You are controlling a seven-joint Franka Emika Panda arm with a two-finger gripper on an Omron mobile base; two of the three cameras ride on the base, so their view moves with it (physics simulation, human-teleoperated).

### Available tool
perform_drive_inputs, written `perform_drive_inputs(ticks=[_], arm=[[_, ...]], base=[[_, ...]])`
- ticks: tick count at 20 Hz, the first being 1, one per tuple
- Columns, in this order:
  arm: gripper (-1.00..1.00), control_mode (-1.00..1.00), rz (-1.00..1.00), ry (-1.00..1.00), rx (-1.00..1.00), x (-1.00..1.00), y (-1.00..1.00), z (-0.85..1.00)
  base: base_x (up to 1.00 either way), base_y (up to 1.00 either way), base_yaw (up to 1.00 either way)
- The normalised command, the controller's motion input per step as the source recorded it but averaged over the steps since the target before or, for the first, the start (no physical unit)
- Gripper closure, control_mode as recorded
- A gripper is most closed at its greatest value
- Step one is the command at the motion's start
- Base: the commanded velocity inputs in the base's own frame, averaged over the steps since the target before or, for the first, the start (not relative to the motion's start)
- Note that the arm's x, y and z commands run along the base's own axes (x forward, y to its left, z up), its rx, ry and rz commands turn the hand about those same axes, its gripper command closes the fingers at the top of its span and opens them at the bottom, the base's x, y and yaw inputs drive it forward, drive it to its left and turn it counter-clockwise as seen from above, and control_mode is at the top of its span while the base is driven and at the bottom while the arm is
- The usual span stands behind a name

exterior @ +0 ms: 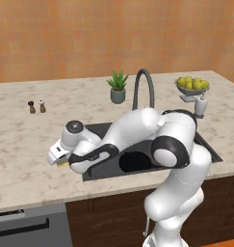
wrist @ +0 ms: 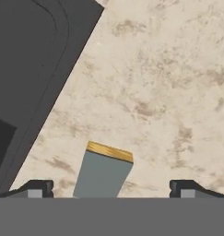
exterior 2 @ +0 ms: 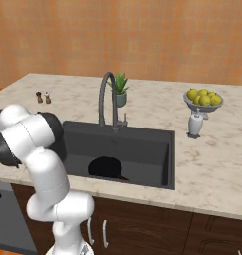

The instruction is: Pick the pan and sponge and place them into the sink. Then turn on the water.

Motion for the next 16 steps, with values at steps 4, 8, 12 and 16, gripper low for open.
perform_drive_inputs(ticks=[4,8,12,16], arm=[[-1.00,-1.00,-0.02,0.00,-0.02,0.28,0.22,-0.20],[-1.00,-1.00,-0.04,0.02,-0.06,0.19,0.14,-0.38],[-1.00,-1.00,-0.05,0.01,-0.05,0.16,0.02,-0.47],[-1.00,-1.00,-0.04,0.00,-0.05,0.24,0.00,-0.41]], base=[[0.00,0.00,0.00],[0.00,0.00,0.00],[0.00,0.00,0.00],[0.00,0.00,0.00]])
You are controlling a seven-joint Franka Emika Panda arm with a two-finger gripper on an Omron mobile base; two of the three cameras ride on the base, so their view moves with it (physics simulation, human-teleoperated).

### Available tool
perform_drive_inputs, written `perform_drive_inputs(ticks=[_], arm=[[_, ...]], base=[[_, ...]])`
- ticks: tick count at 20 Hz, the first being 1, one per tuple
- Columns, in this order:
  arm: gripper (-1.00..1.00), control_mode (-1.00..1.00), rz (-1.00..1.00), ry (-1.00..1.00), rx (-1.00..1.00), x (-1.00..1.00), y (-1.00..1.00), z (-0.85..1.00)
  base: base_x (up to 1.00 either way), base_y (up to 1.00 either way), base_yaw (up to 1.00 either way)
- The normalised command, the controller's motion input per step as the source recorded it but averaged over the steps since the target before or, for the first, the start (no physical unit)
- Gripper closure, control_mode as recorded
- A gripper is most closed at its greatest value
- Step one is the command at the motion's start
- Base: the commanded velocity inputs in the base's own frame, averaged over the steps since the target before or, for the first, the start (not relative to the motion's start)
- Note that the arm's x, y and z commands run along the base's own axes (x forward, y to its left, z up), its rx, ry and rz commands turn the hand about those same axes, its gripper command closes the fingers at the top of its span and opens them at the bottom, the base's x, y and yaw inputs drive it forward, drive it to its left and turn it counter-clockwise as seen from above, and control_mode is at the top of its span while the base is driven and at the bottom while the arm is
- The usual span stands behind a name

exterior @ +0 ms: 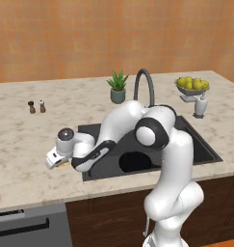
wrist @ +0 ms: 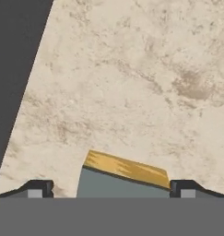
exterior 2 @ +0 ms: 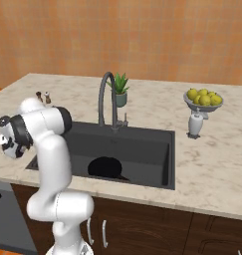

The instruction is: Pick the pan and sponge and place them into the sink. Then turn on the water.

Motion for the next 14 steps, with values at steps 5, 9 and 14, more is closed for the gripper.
perform_drive_inputs(ticks=[5,9,14], arm=[[-1.00,-1.00,-0.05,0.00,-0.05,0.43,0.11,-0.45],[-1.00,-1.00,-0.05,0.00,-0.02,0.54,0.09,-0.53],[1.00,-1.00,-0.06,0.04,-0.01,0.37,0.03,-0.61]], base=[[0.00,0.00,0.00],[0.00,0.00,0.00],[0.00,0.00,0.00]])
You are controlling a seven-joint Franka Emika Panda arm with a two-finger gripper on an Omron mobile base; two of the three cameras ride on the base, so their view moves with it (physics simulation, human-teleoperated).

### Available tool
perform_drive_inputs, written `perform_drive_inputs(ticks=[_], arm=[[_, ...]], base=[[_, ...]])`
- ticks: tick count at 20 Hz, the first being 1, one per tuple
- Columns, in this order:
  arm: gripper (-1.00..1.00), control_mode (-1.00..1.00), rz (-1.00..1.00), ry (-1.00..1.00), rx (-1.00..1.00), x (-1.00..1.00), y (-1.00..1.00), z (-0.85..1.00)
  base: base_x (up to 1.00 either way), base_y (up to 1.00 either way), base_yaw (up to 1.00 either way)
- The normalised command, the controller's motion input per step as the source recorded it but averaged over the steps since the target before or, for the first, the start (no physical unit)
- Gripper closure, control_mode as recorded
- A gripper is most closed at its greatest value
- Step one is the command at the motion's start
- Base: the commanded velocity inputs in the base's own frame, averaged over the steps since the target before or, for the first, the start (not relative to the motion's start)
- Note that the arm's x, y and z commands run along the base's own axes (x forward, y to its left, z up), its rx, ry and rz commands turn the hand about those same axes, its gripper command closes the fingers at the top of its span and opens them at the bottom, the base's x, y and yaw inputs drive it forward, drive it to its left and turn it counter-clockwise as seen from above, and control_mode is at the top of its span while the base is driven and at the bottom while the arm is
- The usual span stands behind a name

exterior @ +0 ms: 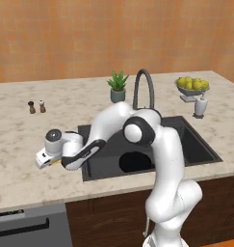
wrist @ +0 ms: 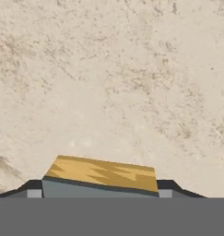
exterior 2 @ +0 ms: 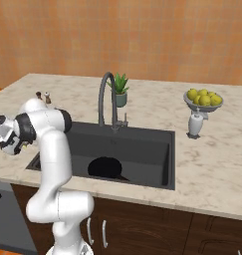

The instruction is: Pick the pan and sponge and place them into the sink. Then turn on the water.

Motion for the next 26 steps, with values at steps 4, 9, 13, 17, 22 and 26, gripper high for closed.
perform_drive_inputs(ticks=[4,9,13,17,22,26], arm=[[1.00,-1.00,-0.15,-0.01,0.02,-0.07,-0.15,-0.14],[1.00,-1.00,-0.18,-0.02,0.07,-0.21,-0.17,0.48],[1.00,-1.00,-0.17,-0.02,0.15,-0.49,-0.60,0.97],[1.00,-1.00,-0.21,-0.01,0.21,-0.62,-0.93,0.94],[1.00,-1.00,-0.31,0.09,0.17,-0.50,-1.00,0.76],[1.00,-1.00,-0.45,0.33,0.03,-0.13,-0.87,0.31]], base=[[0.00,0.00,0.00],[0.00,0.00,0.00],[0.00,0.00,0.00],[0.00,0.00,0.00],[0.00,0.00,0.00],[0.00,0.00,0.00]])
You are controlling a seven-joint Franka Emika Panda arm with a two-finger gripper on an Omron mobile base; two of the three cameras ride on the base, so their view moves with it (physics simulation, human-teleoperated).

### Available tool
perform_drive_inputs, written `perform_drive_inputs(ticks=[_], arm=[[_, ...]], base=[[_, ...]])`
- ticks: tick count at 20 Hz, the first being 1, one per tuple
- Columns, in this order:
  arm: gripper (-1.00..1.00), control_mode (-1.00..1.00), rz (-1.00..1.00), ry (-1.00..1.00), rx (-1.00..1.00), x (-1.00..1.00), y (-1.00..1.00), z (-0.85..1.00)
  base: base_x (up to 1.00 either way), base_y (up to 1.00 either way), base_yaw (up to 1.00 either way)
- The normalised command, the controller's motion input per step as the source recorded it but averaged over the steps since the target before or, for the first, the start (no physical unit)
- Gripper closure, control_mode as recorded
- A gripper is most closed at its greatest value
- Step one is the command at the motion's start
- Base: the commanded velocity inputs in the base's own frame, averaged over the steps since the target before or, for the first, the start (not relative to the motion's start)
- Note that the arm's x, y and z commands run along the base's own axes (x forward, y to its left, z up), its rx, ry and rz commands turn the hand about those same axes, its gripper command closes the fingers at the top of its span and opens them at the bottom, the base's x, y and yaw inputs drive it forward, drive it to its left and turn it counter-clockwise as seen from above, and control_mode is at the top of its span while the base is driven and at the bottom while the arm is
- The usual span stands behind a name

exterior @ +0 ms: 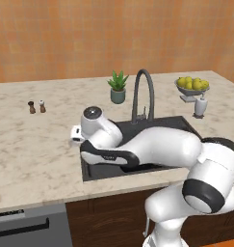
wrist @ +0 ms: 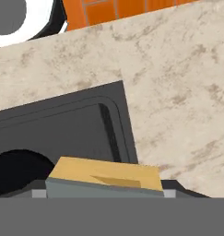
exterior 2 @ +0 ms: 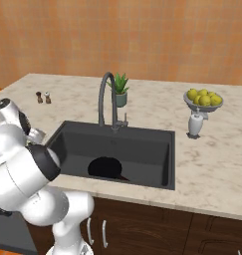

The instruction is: Pick the pan and sponge and place them into the sink. Then turn on the water.

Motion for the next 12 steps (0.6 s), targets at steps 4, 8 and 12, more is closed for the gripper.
perform_drive_inputs(ticks=[4,8,12], arm=[[1.00,-1.00,-0.58,0.35,0.00,0.00,-0.58,0.01],[1.00,-1.00,-0.54,0.33,-0.04,0.31,-0.11,-0.14],[1.00,-1.00,-0.57,0.34,-0.12,0.55,0.00,-0.19]], base=[[0.00,0.00,0.00],[0.00,0.00,0.00],[0.00,0.00,0.00]])
